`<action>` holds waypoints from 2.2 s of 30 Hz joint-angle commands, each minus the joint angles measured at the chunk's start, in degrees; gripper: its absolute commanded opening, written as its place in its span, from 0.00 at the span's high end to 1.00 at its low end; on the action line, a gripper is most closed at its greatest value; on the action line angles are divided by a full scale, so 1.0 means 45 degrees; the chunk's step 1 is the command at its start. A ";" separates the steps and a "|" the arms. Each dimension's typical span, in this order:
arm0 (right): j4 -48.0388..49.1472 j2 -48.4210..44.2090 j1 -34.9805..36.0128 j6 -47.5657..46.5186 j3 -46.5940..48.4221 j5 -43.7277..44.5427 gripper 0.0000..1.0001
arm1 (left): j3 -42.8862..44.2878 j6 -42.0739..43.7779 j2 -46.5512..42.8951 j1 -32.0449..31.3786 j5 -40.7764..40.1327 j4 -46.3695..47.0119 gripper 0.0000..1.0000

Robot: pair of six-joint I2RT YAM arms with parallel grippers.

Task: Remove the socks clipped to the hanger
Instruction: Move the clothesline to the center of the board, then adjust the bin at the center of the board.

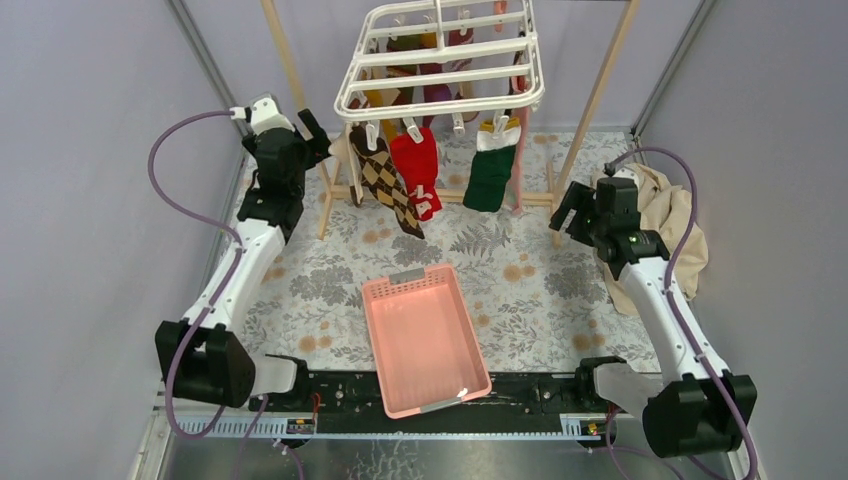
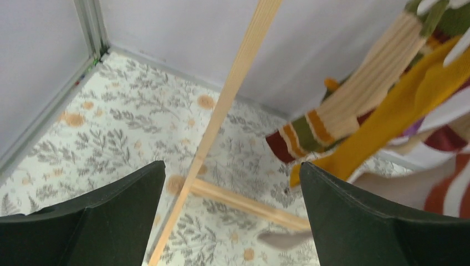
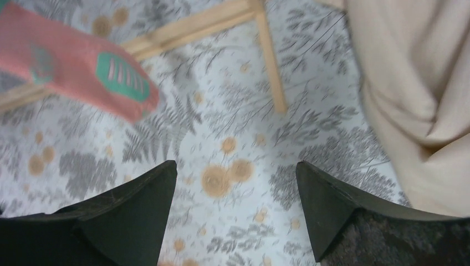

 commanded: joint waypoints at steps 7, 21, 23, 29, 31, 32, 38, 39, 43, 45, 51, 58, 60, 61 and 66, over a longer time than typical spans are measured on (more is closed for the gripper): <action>-0.1885 -0.2468 0.2035 -0.0162 -0.0381 -0.2799 0.16 | -0.2333 -0.1735 -0.2637 -0.0210 0.0902 -0.1515 0.01; -0.0070 -0.1357 0.7724 -0.2090 -0.1140 -0.2871 0.09 | -0.4797 -0.3528 -0.4153 -0.0221 0.3832 -0.1853 0.01; 0.0267 -0.0667 0.8374 -0.2679 -0.0825 -0.2372 0.10 | -0.4947 -0.3504 -0.4315 -0.0221 0.3819 -0.2029 0.01; 0.1233 0.1536 0.9730 -0.3903 0.0304 -0.1136 0.13 | -0.4897 -0.3653 -0.4170 -0.0219 0.5519 -0.2773 0.01; 0.1488 0.2309 0.9996 -0.4385 0.0679 -0.0838 0.13 | -0.5405 -0.3901 -0.4311 -0.0221 0.6187 -0.2619 0.01; 0.1726 0.2586 1.0041 -0.4594 0.0743 -0.0845 0.13 | -0.5673 -0.4059 -0.4448 -0.0221 0.6466 -0.2533 0.01; 0.2772 0.3889 1.0066 -0.6092 0.1078 -0.1680 0.13 | -0.6778 -0.4165 -0.6090 -0.0816 0.5689 -0.3300 0.01; 0.3049 0.4039 1.0066 -0.6365 0.1039 -0.1976 0.13 | -0.6875 -0.4146 -0.6321 -0.0833 0.5669 -0.3502 0.01; 0.3753 0.4640 1.0066 -0.7106 0.1096 -0.2755 0.12 | -0.7130 -0.4075 -0.6858 -0.0866 0.5736 -0.4077 0.01; 0.3931 0.5009 1.0066 -0.7401 0.1332 -0.3117 0.12 | -0.7237 -0.4022 -0.6983 -0.0866 0.5743 -0.4219 0.01; 0.3751 0.6415 1.0066 -0.8300 0.2400 -0.3724 0.12 | -0.7109 -0.3615 -0.7352 -0.0905 0.5600 -0.4624 0.01; 0.3113 0.7700 1.0085 -0.8784 0.3014 -0.3685 0.15 | -0.6939 -0.3509 -0.7472 -0.0905 0.5602 -0.4950 0.01; 0.3282 0.7668 1.0082 -0.8718 0.2705 -0.3555 0.15 | -0.6993 -0.3557 -0.7488 -0.0905 0.5640 -0.4893 0.01; 0.3303 0.7665 1.0086 -0.8707 0.2571 -0.3514 0.15 | -0.7009 -0.3567 -0.7479 -0.0910 0.5694 -0.4824 0.01; 0.3374 0.7630 1.0080 -0.8468 0.1969 -0.2958 0.24 | -0.6770 -0.3512 -0.7135 -0.0956 0.5763 -0.4767 0.01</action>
